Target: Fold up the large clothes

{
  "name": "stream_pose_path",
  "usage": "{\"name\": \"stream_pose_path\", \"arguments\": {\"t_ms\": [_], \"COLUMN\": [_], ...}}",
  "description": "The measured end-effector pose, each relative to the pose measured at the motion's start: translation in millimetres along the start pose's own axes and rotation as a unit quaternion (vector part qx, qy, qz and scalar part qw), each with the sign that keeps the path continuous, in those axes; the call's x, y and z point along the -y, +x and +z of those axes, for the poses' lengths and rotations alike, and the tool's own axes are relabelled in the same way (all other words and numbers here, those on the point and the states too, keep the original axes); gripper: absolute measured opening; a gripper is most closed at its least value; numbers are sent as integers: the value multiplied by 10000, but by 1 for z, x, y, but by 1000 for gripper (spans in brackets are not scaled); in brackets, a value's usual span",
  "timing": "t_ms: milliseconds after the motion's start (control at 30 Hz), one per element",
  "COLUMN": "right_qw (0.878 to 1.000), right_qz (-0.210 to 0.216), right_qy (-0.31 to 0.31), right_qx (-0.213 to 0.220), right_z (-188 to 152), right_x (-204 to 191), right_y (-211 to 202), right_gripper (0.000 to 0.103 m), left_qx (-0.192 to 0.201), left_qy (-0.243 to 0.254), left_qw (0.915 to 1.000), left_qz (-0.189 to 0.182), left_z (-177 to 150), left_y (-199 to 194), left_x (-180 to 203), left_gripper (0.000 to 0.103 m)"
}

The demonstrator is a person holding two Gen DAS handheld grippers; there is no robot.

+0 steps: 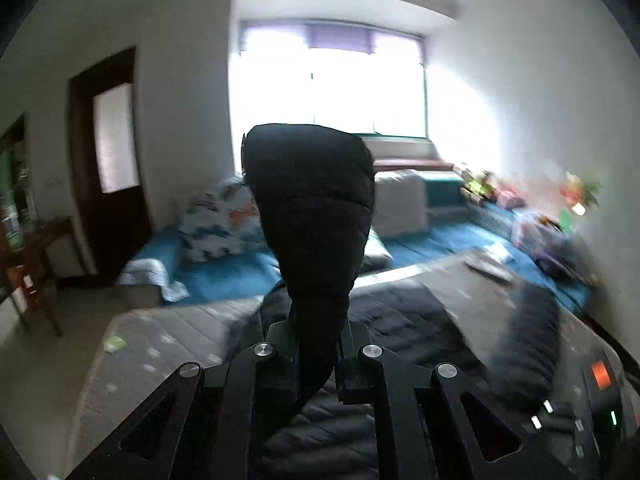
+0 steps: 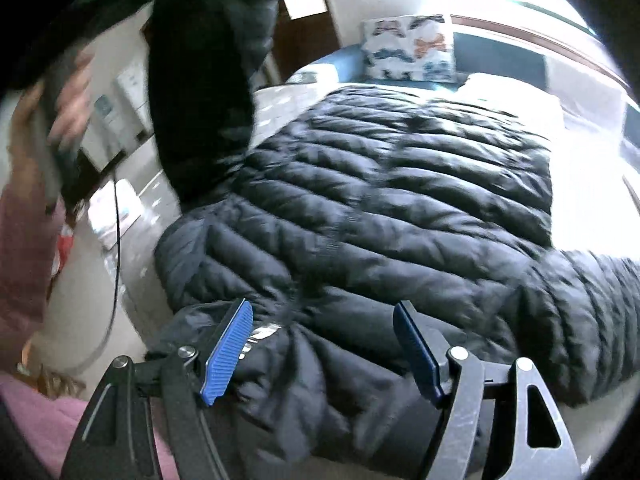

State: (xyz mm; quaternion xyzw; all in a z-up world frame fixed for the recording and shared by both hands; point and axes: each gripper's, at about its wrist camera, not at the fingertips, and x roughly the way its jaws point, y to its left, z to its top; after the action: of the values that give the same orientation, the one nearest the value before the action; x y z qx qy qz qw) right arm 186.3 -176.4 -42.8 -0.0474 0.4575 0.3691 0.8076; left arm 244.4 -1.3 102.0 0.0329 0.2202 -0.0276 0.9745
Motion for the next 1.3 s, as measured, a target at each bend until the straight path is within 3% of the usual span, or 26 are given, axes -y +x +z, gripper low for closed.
{"name": "stream_pose_path", "arguments": {"t_ms": [133,267,400,433,500,567,733,867,900,1067,1167,1233,1300], "right_qw": [9981,9938,9918,9916,9915,9910,9885,9840,9835,9846,9872,9892,9905], "right_qz": [-96,-146,-38,-37,-28,-28,-32,278,300,384,353,267,104], "right_qy": [610,1097,1279,1292,1298,1334,1473,1700,1715,1613,1495,1422,1373], "right_qx": [8,-85,-26,-2,48,95,354,462,482,549,423,245,48], "right_z": [-20,-43,-56,-58,-58,-56,-47,-34,-31,-9,-1,3,2], "right_x": [36,63,72,73,73,74,84,90,89,85,79,75,72], "right_y": [-2,-4,-14,-19,-27,-33,-49,-46,-45,-34,-25,-14,-5], "right_gripper": [80,80,80,80,80,80,80,80,80,80,63,43,37], "left_qx": [-612,-1584,-2352,-2467,-2566,-2562,-2235,-2146,-2134,-2047,-2010,-2090,-2210], "left_qy": [233,472,602,675,785,751,977,721,630,18,-342,-476,-605], "left_qw": [9964,9816,9643,9604,9543,9477,9507,9570,9599,9753,9786,9767,9734], "left_qz": [-534,-960,-1062,-1109,-1316,-1750,-1916,-1815,-1704,-832,-263,71,105], "left_z": [-50,-108,-163,-172,-182,-185,-177,-154,-134,-101,-93,-96,-105], "left_y": [25,67,97,100,101,93,61,41,38,23,29,43,53], "left_x": [68,126,159,165,166,167,164,122,102,-5,-68,-104,-129], "left_gripper": [12,12,17,23,45,72,77,79,79,79,79,77,73]}}
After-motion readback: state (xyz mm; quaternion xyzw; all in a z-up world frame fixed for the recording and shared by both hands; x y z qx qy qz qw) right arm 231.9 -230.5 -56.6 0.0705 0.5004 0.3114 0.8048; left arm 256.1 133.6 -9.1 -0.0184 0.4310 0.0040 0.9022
